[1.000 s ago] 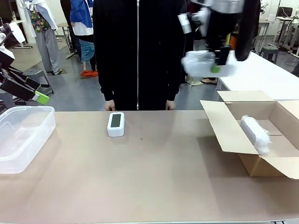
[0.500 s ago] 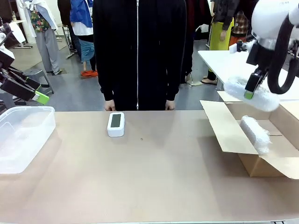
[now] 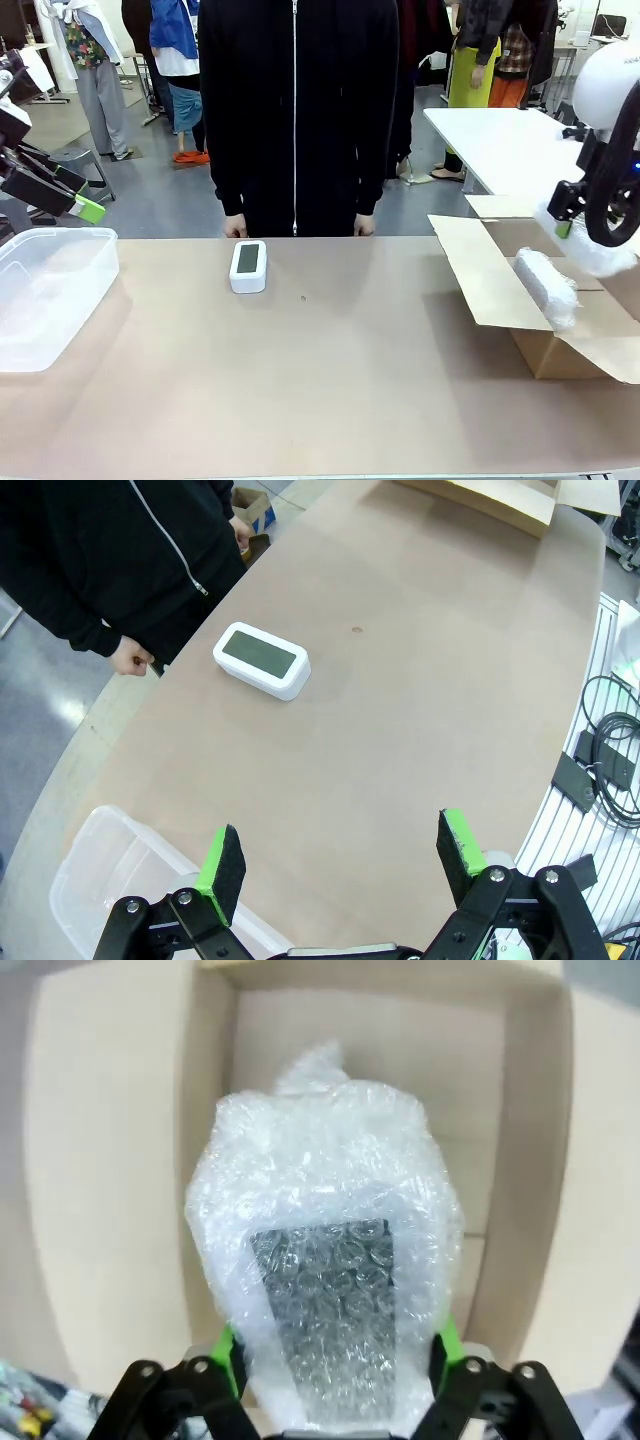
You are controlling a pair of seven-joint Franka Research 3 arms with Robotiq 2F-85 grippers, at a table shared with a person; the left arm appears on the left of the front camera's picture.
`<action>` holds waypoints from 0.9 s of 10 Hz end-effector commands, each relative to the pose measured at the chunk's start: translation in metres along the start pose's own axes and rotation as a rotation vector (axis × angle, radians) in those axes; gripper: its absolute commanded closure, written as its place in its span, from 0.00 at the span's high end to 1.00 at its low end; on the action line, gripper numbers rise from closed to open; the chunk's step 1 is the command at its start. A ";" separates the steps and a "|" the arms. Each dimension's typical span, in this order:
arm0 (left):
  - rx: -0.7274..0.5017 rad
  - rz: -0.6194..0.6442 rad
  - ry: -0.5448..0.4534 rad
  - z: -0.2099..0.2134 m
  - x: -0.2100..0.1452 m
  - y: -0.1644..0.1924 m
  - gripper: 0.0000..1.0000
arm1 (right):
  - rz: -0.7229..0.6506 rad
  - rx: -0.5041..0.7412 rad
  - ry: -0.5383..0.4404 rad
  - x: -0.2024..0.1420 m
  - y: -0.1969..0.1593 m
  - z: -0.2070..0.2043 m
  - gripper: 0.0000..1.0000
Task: Separate and place wrapped and unwrapped clocks.
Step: If the picked Digital clock is wrapped, place it in the Package Box ; if not, place it in the Organizing box.
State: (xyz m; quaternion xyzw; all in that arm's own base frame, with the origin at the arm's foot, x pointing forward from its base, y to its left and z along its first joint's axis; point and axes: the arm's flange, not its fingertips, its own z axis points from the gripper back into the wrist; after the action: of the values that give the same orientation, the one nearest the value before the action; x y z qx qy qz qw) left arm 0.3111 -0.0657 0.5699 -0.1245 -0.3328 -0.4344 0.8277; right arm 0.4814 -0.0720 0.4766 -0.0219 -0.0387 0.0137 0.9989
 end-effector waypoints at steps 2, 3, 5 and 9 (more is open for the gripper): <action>-0.008 0.000 -0.013 -0.002 -0.001 0.000 1.00 | -0.088 0.009 0.117 0.014 -0.018 -0.026 0.81; -0.008 0.000 -0.013 -0.002 -0.001 0.000 1.00 | -0.103 0.017 0.124 0.018 -0.020 -0.039 0.81; -0.008 0.000 -0.013 -0.002 -0.001 0.000 1.00 | -0.117 0.005 0.139 0.022 -0.021 -0.060 0.81; -0.008 0.000 -0.013 -0.002 -0.001 0.000 1.00 | -0.185 -0.061 0.166 0.023 -0.027 -0.075 0.81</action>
State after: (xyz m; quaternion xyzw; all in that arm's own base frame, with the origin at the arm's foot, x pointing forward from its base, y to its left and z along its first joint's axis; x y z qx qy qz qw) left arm 0.3112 -0.0657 0.5699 -0.1244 -0.3328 -0.4344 0.8277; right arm 0.5057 -0.1014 0.4051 -0.0311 0.0446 -0.0649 0.9964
